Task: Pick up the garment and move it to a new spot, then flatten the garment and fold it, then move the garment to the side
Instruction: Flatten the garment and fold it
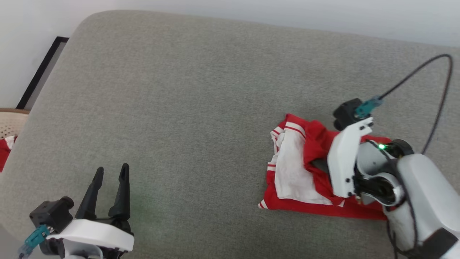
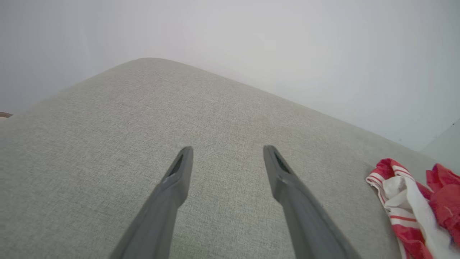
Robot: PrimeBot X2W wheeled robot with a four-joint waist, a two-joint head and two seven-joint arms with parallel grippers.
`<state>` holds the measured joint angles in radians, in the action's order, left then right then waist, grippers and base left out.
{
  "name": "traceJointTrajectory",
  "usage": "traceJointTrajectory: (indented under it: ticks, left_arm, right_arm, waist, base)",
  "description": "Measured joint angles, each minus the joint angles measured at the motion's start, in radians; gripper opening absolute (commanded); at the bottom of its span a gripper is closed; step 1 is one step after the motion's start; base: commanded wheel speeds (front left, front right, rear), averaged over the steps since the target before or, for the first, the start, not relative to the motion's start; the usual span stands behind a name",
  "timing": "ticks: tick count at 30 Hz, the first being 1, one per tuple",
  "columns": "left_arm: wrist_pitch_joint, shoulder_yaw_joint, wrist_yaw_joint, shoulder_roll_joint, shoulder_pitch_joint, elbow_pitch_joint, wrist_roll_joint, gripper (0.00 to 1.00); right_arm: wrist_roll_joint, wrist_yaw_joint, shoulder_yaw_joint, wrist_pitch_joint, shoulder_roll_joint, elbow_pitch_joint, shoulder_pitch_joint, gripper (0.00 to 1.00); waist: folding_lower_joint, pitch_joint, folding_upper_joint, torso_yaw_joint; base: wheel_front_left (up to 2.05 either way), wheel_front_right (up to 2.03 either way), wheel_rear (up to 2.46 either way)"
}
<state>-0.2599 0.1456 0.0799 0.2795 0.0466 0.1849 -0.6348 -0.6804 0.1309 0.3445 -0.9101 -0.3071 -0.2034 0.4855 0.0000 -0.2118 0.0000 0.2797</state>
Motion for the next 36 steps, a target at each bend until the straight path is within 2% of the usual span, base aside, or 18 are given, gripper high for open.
traceJointTrajectory:
  ticks: [1, 2, 3, 5, 6, 10, 14, 25, 30, 36]
  left_arm:
    - [0.0, 0.0, 0.001, -0.002, 0.004, 0.003, 0.0, 1.0]
    - [0.0, 0.002, 0.003, -0.004, 0.01, 0.005, 0.0, 1.0]
    - [0.0, 0.002, 0.004, -0.005, 0.013, 0.007, 0.0, 1.0]
    - [0.0, 0.003, 0.008, -0.008, 0.015, 0.015, 0.0, 1.0]
    - [0.0, 0.001, 0.008, -0.008, 0.015, 0.017, 0.0, 1.0]
    - [0.0, -0.011, 0.01, -0.008, 0.015, 0.023, 0.0, 1.0]
    - [0.0, -0.025, 0.011, -0.006, 0.014, 0.021, 0.0, 1.0]
    - [-0.001, -0.059, 0.008, 0.019, -0.005, 0.001, 0.015, 1.0]
    - [-0.001, -0.08, 0.003, 0.037, -0.025, -0.012, 0.026, 1.0]
    - [-0.001, -0.102, -0.001, 0.052, -0.055, -0.029, 0.043, 1.0]
  right_arm:
    - [0.0, 0.0, 0.012, 0.01, 0.006, -0.015, 0.01, 0.0]
    - [0.004, 0.0, 0.021, 0.023, 0.009, -0.032, 0.021, 0.24]
    - [0.004, 0.0, 0.031, 0.032, 0.011, -0.047, 0.031, 0.24]
    - [-0.003, 0.0, 0.045, 0.048, 0.012, -0.063, 0.044, 0.47]
    - [-0.009, 0.0, 0.052, 0.053, 0.013, -0.066, 0.05, 1.0]
    - [-0.039, 0.0, 0.072, 0.052, -0.004, -0.05, 0.063, 1.0]
    - [-0.079, 0.0, 0.059, 0.057, -0.029, 0.017, 0.063, 1.0]
    - [-0.081, 0.0, -0.107, 0.164, -0.11, 0.175, -0.038, 1.0]
    - [-0.065, 0.0, -0.191, 0.285, -0.12, 0.219, -0.116, 1.0]
    - [-0.005, 0.0, -0.267, 0.516, -0.128, 0.24, -0.241, 1.0]
  waist:
    - [0.0, -0.002, 0.0, 0.004]
    - [0.0, -0.003, 0.0, 0.008]
    - [0.0, -0.005, 0.0, 0.011]
    - [0.0, -0.005, 0.0, 0.016]
    - [0.0, -0.005, 0.0, 0.016]
    - [0.0, 0.0, 0.0, 0.005]
    - [0.0, 0.007, 0.0, -0.02]
    - [0.0, 0.038, 0.0, -0.109]
    - [0.0, 0.067, 0.0, -0.151]
    - [0.0, 0.113, 0.0, -0.205]
  base:
    - [0.0, 0.0, 0.0]
    - [0.0, 0.0, 0.0]
    - [0.0, 0.0, 0.0]
    - [0.0, 0.0, 0.0]
    - [0.0, 0.0, 0.0]
    - [0.0, 0.0, 0.0]
    - [0.0, 0.0, 0.0]
    - [0.0, 0.0, 0.0]
    - [0.0, 0.0, 0.0]
    - [0.0, 0.0, 0.0]
